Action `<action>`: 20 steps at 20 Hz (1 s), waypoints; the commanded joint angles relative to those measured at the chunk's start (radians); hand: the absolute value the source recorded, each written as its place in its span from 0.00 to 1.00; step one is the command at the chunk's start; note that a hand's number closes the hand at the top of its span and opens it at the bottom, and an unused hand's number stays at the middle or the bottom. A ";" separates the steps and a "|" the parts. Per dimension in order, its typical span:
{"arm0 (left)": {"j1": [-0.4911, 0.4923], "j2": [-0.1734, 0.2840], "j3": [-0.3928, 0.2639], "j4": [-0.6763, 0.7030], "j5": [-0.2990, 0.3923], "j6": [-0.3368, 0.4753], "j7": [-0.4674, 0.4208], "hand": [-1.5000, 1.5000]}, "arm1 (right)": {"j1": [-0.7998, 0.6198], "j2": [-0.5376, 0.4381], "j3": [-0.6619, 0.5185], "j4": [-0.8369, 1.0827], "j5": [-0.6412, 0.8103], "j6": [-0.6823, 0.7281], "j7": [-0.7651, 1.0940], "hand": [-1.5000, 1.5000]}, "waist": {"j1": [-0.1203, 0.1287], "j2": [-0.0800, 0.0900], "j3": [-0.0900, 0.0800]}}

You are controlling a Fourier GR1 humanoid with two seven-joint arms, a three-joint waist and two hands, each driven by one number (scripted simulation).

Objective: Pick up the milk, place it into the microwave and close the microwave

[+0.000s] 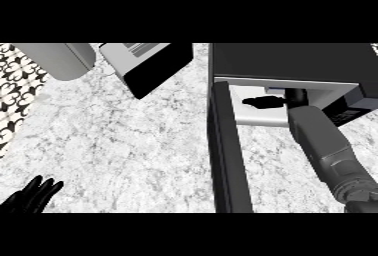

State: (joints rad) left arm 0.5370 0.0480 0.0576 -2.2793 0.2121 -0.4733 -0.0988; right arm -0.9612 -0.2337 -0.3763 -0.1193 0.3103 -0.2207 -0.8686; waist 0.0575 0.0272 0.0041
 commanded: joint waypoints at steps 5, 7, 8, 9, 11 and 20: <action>-0.011 -0.042 -0.123 -0.012 -0.052 0.011 0.064 1.00 | 0.118 0.013 -0.036 -0.006 -0.067 0.266 -0.074 0.00 | -0.045 -0.024 -0.003; -0.048 -0.047 -0.164 -0.006 -0.090 0.023 0.085 1.00 | 0.146 0.013 -0.040 -0.008 -0.075 0.313 -0.106 0.00 | -0.038 -0.018 -0.002; -0.059 -0.047 -0.173 0.051 -0.099 0.037 0.070 1.00 | 0.168 0.028 -0.043 -0.014 -0.084 0.339 -0.116 0.00 | -0.052 -0.023 -0.003; -0.016 -0.047 -0.226 -0.012 -0.109 0.058 0.101 1.00 | 0.187 0.022 -0.039 -0.017 -0.085 0.362 -0.120 0.00 | -0.049 -0.025 -0.003; -0.120 -0.048 -0.235 0.040 -0.116 0.092 0.125 1.00 | 0.220 0.035 -0.037 -0.037 -0.092 0.380 -0.150 0.00 | -0.059 -0.024 -0.003; -0.192 -0.048 -0.372 0.115 -0.218 0.152 0.155 1.00 | 0.399 0.004 0.029 -0.171 -0.077 0.446 -0.155 0.00 | -0.090 -0.036 -0.005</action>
State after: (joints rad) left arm 0.4082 0.0010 -0.2686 -2.2180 0.0447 -0.3497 0.0545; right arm -0.6547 -0.1682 -0.3534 -0.2578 0.2408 0.1513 -0.9974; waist -0.0064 -0.0170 -0.0040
